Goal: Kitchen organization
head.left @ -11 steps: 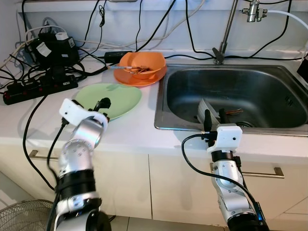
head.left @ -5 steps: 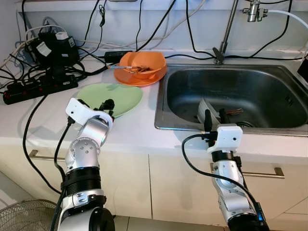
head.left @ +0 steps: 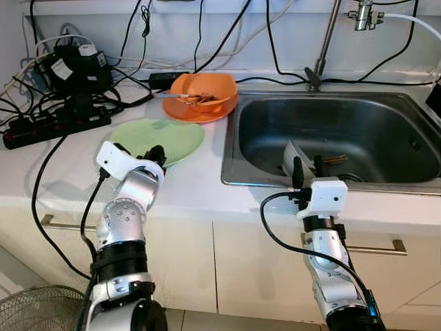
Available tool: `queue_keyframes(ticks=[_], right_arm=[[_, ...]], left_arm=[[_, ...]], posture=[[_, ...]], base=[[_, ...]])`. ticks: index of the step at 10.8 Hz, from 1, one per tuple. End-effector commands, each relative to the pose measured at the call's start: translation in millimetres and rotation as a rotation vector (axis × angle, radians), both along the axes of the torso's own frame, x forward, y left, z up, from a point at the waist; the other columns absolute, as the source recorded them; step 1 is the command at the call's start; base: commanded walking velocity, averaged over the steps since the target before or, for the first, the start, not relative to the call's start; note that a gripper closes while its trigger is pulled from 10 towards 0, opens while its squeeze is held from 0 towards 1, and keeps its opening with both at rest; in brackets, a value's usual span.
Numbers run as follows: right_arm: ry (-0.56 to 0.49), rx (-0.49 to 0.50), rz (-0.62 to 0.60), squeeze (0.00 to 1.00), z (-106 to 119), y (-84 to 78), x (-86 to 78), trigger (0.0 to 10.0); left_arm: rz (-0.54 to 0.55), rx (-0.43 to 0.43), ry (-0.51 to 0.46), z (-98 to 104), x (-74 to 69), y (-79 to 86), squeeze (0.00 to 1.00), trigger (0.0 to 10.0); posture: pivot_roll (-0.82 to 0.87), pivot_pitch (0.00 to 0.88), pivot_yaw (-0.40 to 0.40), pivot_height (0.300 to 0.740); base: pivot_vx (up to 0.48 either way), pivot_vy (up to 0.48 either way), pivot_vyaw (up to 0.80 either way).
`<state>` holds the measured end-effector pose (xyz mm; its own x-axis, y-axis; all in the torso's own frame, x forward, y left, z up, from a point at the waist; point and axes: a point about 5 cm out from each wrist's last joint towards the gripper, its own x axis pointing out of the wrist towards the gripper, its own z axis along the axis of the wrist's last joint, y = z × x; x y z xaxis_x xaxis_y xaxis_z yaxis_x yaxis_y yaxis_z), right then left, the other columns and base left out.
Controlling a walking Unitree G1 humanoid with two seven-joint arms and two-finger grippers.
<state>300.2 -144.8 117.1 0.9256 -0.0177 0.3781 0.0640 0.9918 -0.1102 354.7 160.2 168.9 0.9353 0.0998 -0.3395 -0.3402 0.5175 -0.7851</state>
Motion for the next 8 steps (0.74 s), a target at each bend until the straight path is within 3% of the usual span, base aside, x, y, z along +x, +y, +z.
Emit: queue_keyframes(ticks=[1,3,4,5,8], right_arm=[[0.021,0.006,-0.012,0.0,-2.0,-2.6,0.2,10.0],[0.025,0.008,-0.009,0.0,-2.5,-1.4,0.8,10.0],[0.025,0.008,-0.007,0.0,-2.5,-1.1,1.1,10.0],[0.027,0.007,-0.004,0.0,-2.4,-0.6,1.6,10.0],[0.03,0.007,-0.003,0.0,-3.2,-0.1,1.0,10.0]], left_arm=[[0.038,0.027,-0.003,4.5,-2.4,5.0,0.0,0.0],[0.109,0.036,0.002,6.2,-8.0,10.6,0.0,0.0],[0.127,0.052,0.009,6.1,-9.6,12.0,0.0,4.6],[0.151,0.065,0.017,5.9,-12.4,11.8,0.0,10.0],[0.142,0.056,0.042,0.2,-14.4,6.2,0.0,10.0]], posture=[[0.03,0.011,0.087,0.74],[0.04,0.013,0.083,0.74],[0.04,0.014,0.083,0.74],[0.04,0.014,0.082,0.74],[0.04,0.015,0.084,0.74]], base=[[0.0,0.0,0.0],[0.0,0.0,0.0],[0.0,0.0,0.0],[0.0,0.0,0.0],[0.0,0.0,0.0]])
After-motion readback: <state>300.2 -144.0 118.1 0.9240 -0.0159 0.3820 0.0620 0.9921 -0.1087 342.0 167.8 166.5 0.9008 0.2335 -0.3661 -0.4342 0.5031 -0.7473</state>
